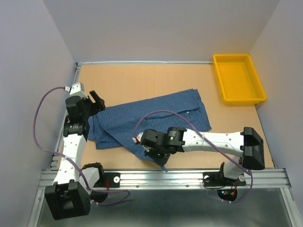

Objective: Fold and stack the long sleeve shirts
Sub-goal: Fold the shirt

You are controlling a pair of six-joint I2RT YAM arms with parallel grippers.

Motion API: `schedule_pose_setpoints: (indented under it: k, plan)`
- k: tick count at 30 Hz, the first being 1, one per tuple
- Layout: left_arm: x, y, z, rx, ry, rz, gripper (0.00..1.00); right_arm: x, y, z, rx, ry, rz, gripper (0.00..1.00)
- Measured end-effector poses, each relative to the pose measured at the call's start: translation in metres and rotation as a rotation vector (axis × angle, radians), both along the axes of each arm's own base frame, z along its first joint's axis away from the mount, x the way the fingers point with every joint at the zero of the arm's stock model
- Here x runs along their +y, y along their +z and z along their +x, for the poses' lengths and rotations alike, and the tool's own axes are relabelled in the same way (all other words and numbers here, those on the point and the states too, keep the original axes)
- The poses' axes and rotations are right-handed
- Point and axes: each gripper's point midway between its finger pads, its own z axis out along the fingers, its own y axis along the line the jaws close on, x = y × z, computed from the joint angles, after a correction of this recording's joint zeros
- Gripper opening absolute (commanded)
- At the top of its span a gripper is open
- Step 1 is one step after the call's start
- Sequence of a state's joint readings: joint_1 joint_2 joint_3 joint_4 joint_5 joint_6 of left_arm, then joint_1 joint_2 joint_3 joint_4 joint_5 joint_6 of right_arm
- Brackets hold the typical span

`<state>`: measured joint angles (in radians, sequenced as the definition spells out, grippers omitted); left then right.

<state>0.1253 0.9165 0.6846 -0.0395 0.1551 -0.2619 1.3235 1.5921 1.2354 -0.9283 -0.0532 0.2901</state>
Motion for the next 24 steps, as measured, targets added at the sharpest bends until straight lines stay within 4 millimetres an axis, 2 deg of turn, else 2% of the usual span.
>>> schedule_pose_setpoints:
  k: [2, 4, 9, 13, 16, 24]
  plan:
    - [-0.004, 0.0, 0.001, -0.004, -0.022, -0.005, 0.86, 0.026, 0.032, -0.004, 0.025, 0.053, 0.108, 0.01]
    - [-0.011, 0.001, 0.002, -0.009, -0.055, -0.009, 0.86, 0.041, 0.055, -0.009, 0.047, 0.11, 0.181, 0.0]
    - [-0.028, -0.004, 0.005, 0.003, -0.129, -0.015, 0.86, 0.065, 0.09, -0.023, 0.126, 0.229, 0.258, 0.01]
    - [-0.031, -0.011, 0.006, 0.024, -0.142, -0.018, 0.86, 0.092, 0.106, -0.036, 0.206, 0.33, 0.314, 0.0]
    - [-0.03, -0.012, 0.006, 0.03, -0.14, -0.017, 0.86, 0.104, 0.112, -0.048, 0.25, 0.395, 0.333, 0.01]
    - [-0.024, -0.014, 0.006, 0.038, -0.104, -0.003, 0.86, 0.119, 0.124, -0.071, 0.362, 0.504, 0.357, 0.0]
